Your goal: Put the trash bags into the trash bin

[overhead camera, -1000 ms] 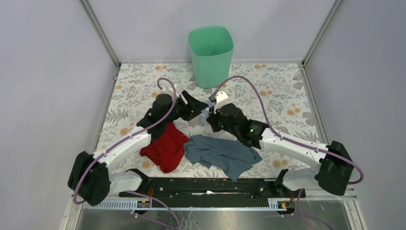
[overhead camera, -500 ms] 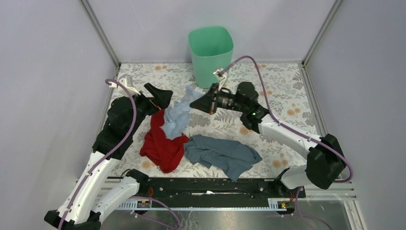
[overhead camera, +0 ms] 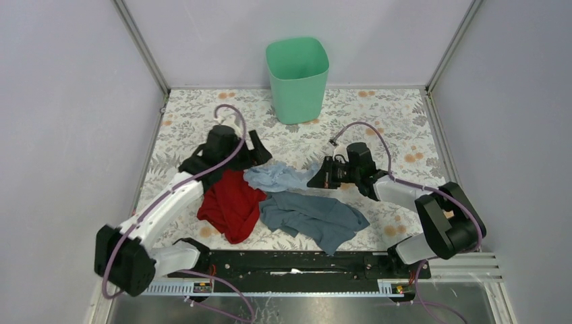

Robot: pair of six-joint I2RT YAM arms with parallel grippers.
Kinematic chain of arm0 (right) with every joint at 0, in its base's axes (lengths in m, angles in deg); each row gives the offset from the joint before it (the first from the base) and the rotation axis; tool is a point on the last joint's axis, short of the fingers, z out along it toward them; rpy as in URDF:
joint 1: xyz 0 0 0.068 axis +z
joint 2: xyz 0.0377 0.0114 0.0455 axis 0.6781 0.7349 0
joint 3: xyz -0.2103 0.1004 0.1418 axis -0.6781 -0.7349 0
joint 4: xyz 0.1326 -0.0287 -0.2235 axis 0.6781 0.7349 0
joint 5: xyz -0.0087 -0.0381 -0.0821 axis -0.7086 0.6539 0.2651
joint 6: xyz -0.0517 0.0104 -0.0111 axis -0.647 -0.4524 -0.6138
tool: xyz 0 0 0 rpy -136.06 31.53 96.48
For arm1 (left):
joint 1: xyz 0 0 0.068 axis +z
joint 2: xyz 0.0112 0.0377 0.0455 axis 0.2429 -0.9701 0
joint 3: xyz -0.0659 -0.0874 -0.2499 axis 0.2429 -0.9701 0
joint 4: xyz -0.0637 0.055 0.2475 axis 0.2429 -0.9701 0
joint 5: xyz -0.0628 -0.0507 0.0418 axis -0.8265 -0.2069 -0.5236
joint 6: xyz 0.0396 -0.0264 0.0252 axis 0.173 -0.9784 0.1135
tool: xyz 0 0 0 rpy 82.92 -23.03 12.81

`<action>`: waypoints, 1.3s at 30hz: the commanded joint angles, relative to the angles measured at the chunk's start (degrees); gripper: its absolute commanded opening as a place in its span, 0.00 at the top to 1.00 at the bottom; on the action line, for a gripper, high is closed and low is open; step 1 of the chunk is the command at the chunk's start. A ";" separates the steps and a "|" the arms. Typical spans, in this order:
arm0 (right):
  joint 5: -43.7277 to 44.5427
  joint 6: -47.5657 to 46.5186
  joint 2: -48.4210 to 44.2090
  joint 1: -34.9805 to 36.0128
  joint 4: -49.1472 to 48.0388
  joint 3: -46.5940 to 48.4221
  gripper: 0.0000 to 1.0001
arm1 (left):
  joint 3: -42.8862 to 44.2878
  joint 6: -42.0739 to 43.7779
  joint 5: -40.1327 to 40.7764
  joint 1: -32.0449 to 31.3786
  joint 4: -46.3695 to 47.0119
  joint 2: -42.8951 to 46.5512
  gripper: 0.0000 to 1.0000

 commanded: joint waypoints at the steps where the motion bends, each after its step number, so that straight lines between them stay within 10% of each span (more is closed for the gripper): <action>1: 1.08 -6.51 -3.78 0.28 3.78 3.34 1.00 | 5.25 4.46 -1.37 -6.64 1.06 -7.39 0.14; 11: 0.34 -6.77 -5.92 0.29 2.65 1.95 1.00 | 22.19 13.14 23.06 -20.06 -11.50 -27.73 0.12; 25: 0.89 -7.69 -7.84 0.29 3.50 0.12 1.00 | 22.64 13.48 27.49 -20.65 -10.18 -36.45 0.52; 31: 11.30 -12.40 -11.73 0.31 12.53 1.20 1.00 | 30.30 17.67 33.48 -18.66 -13.01 -33.20 1.00; 39: 29.57 -17.45 -20.25 0.32 24.26 3.58 1.00 | 25.88 19.62 22.71 -14.86 4.25 -11.86 1.00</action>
